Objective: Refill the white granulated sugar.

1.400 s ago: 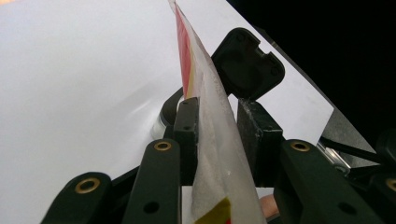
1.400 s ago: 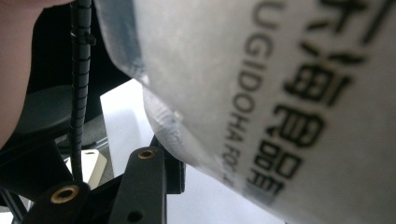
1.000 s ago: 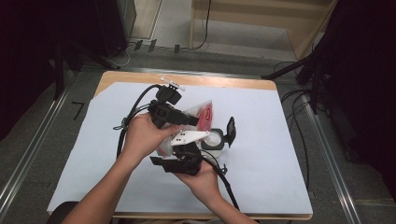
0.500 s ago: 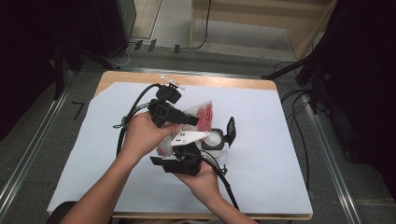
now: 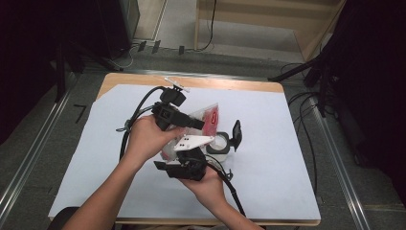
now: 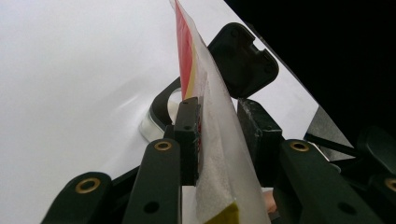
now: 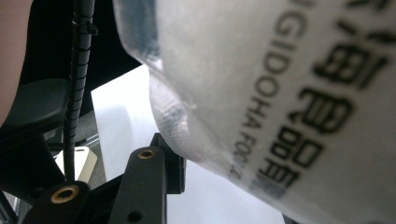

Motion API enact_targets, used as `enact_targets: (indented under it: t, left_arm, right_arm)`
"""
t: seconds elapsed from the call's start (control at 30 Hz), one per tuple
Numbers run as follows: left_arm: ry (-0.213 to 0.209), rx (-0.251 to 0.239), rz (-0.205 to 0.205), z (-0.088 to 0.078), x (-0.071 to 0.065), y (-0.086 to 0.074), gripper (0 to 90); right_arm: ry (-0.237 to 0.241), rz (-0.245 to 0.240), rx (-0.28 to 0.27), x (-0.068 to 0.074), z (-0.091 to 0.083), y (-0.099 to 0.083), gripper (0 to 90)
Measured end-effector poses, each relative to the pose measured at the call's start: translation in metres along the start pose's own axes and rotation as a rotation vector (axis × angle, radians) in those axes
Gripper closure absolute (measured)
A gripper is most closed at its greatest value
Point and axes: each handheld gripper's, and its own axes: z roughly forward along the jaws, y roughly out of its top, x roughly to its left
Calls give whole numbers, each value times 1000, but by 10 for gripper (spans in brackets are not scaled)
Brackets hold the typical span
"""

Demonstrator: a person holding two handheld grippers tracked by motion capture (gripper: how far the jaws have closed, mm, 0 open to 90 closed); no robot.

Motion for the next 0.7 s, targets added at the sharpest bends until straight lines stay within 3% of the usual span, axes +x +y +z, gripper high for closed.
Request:
enact_targets:
  t: [0.43,0.7]
  left_arm:
    - [-53,0,-57,1,10,1,700]
    - [-58,18,-54,1,10,4,699]
  right_arm:
    - [-17,-21,8,2,0,1,638]
    - [-23,-26,9,2,-1,3,639]
